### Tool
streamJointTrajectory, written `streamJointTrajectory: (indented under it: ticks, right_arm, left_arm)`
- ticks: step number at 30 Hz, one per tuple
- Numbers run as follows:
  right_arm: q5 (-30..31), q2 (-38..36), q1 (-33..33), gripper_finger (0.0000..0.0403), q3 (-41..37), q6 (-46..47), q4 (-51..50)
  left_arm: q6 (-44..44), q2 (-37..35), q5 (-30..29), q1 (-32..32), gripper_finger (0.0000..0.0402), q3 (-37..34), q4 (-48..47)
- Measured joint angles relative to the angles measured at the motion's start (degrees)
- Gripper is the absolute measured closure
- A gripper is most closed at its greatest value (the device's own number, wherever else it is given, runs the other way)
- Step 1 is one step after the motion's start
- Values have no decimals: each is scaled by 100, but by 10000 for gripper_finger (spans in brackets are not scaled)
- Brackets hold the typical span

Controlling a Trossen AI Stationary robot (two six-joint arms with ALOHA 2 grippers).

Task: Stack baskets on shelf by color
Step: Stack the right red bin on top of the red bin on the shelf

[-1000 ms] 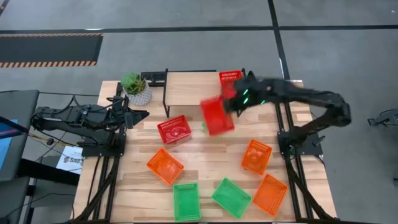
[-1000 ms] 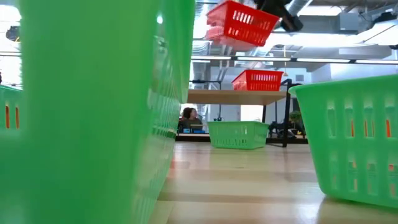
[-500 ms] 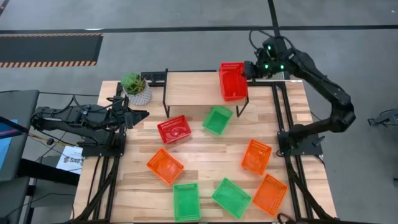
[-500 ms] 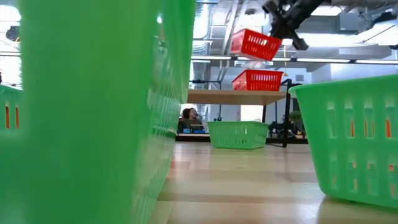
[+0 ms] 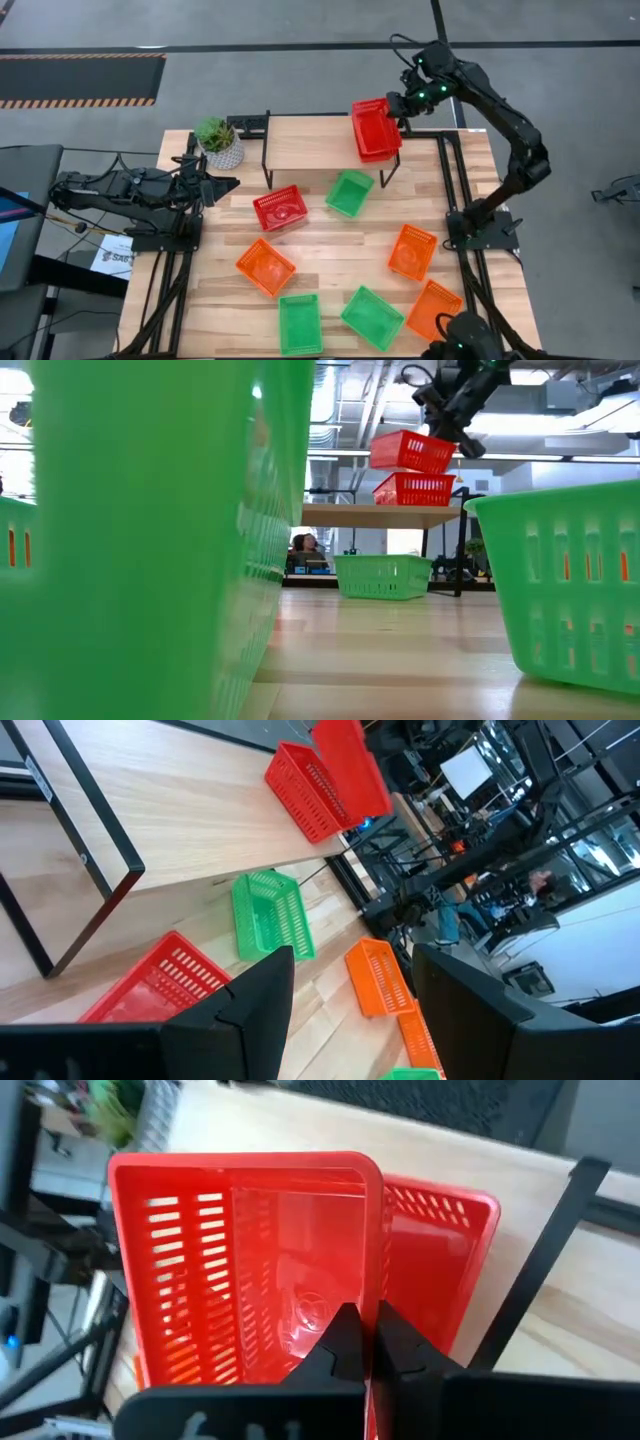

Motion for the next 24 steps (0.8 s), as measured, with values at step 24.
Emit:
streamJointTrajectory:
  ticks: [24]
  right_arm:
    - [201, 225, -143, 348, 0, -194, -263]
  left_arm:
    - [-133, 2, -229, -2, 209, 0, 4]
